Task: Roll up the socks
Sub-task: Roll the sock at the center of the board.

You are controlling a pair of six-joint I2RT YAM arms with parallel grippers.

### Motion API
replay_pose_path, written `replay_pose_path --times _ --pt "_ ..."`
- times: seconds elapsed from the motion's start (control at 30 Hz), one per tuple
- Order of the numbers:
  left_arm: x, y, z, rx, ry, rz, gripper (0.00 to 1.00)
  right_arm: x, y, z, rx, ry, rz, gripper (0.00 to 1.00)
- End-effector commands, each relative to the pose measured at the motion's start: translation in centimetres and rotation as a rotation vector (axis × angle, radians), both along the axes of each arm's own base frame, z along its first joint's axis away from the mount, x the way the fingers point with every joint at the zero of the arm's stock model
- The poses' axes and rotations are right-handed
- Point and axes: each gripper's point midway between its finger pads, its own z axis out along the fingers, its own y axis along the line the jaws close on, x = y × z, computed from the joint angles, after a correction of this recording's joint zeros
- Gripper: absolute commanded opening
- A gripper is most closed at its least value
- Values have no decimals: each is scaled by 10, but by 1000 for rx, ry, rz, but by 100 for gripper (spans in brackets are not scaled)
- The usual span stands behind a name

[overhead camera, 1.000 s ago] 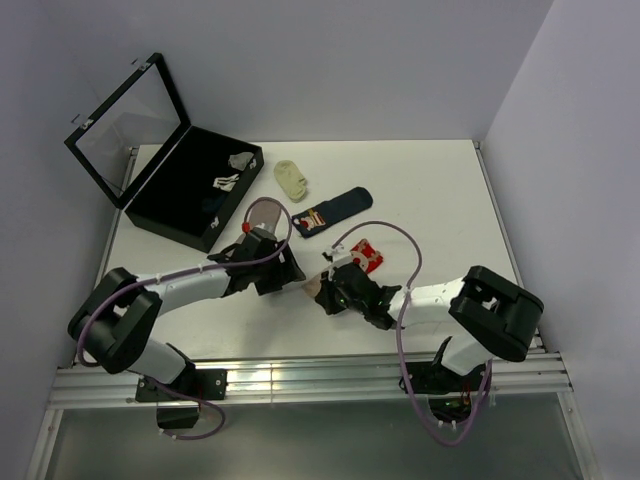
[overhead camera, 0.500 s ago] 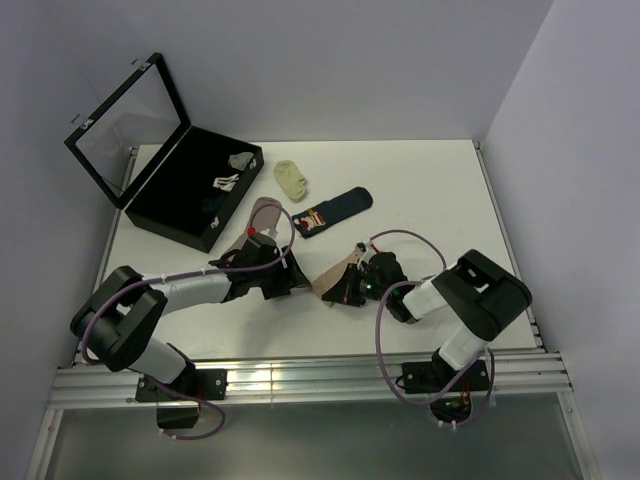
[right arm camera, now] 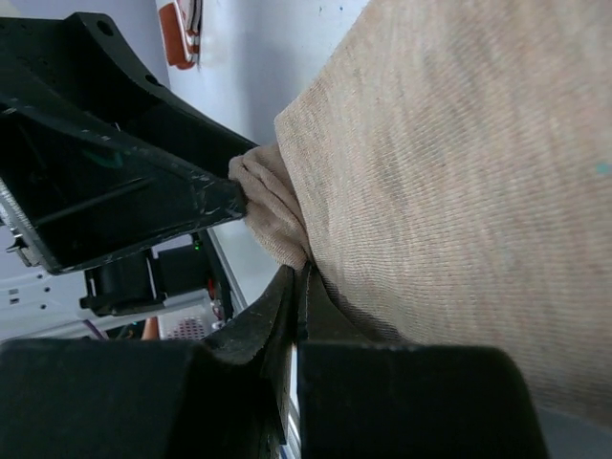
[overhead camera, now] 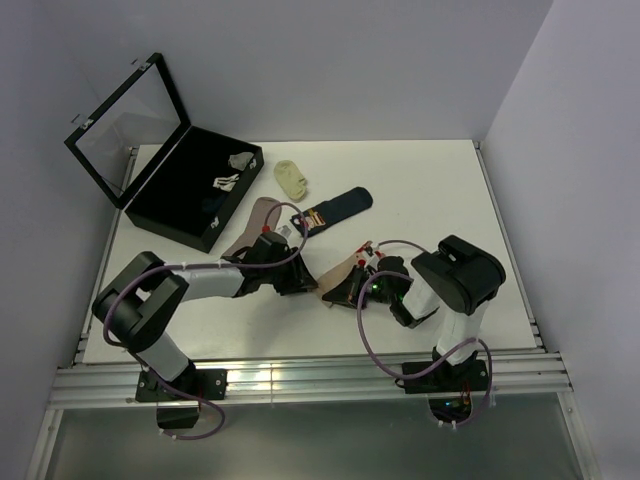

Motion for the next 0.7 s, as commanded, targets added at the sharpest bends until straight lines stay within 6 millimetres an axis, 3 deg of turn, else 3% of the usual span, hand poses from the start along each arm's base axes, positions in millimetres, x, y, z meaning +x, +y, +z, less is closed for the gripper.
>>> replay_pose_path --times 0.0,0.17,0.4,0.5,0.6,0.63,0.67 --pt "-4 -1 -14 37 27 -25 44 -2 -3 -1 16 18 -12 0" --pt "-4 -3 -22 64 44 -37 28 2 -5 -2 -23 -8 -17 3" --pt "2 -2 -22 112 46 -41 1 12 -12 -2 -166 -67 -14 30" --pt "4 0 -23 148 56 -42 1 20 -13 6 -282 -146 3 42" --pt "8 0 -19 179 62 -45 0 23 -12 23 -402 -254 39 48" --pt "9 2 -19 196 63 -42 0 34 -18 32 -469 -334 6 48" --pt "8 3 -19 214 72 -44 1 30 -12 38 -500 -375 27 48"
